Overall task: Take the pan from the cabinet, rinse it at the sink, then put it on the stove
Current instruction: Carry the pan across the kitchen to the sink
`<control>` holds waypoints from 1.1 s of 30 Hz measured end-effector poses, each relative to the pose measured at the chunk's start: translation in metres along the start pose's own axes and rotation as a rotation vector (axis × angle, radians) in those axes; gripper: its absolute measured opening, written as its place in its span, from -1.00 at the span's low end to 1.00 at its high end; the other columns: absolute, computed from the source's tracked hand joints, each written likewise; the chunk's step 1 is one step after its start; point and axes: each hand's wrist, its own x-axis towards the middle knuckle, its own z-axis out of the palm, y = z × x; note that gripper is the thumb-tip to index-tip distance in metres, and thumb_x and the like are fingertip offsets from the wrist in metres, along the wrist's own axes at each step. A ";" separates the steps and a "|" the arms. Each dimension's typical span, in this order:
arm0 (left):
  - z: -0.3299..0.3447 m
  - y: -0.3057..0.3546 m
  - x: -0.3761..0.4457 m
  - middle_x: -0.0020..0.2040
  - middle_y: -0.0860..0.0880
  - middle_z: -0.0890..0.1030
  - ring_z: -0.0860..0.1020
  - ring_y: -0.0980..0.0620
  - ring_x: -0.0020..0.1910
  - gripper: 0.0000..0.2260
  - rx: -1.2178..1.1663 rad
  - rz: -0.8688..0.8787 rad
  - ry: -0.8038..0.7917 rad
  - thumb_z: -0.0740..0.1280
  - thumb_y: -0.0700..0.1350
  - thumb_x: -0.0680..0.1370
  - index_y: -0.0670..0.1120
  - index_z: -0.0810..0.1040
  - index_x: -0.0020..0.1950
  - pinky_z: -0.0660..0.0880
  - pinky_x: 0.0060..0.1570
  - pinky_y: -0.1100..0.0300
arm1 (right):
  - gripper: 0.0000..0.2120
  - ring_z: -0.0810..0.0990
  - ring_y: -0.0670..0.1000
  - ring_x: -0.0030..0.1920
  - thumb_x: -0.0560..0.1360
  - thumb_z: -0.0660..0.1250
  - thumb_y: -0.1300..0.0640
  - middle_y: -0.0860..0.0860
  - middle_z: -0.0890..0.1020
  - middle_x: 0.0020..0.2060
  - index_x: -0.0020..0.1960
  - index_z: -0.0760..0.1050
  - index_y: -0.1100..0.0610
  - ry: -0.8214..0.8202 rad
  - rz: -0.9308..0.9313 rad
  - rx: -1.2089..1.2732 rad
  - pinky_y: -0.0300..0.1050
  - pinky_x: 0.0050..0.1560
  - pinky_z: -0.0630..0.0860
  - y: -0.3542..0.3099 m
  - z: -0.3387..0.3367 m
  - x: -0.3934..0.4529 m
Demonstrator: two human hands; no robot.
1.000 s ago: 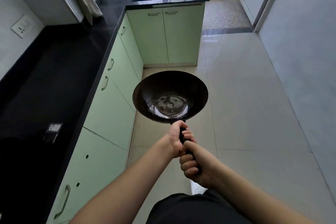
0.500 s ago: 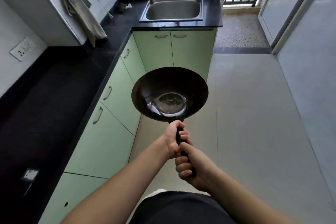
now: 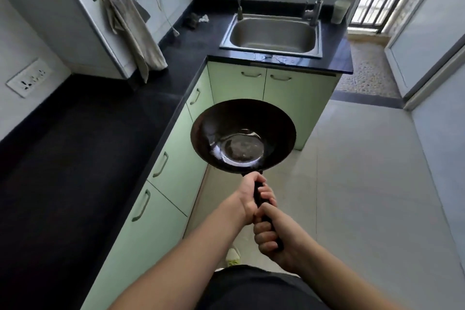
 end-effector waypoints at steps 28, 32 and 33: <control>0.171 0.322 0.184 -0.60 0.08 0.23 0.24 0.10 -0.66 -0.77 0.154 -0.059 -0.061 0.15 -0.10 0.44 -0.02 0.19 -0.39 0.29 -0.53 0.34 | -0.78 0.04 -0.12 -0.55 0.48 0.14 0.21 -0.06 0.14 -0.48 -0.34 0.27 0.07 0.030 -0.200 0.019 -0.34 -0.59 -0.02 -0.353 0.056 0.151; 0.184 0.357 0.200 -0.60 0.08 0.24 0.25 0.10 -0.67 -0.81 0.147 -0.063 -0.075 0.18 -0.12 0.39 -0.03 0.22 -0.39 0.30 -0.52 0.36 | -0.77 0.04 -0.12 -0.56 0.49 0.14 0.22 -0.04 0.11 -0.46 -0.34 0.27 0.08 0.017 -0.184 0.007 -0.35 -0.58 -0.03 -0.392 0.065 0.162; 0.187 0.367 0.204 -0.60 0.07 0.24 0.24 0.10 -0.67 -0.82 0.135 -0.053 -0.078 0.19 -0.13 0.37 -0.04 0.22 -0.39 0.30 -0.53 0.36 | -0.77 0.04 -0.12 -0.56 0.49 0.14 0.22 -0.04 0.11 -0.46 -0.34 0.27 0.09 0.018 -0.184 0.002 -0.35 -0.59 -0.03 -0.403 0.068 0.167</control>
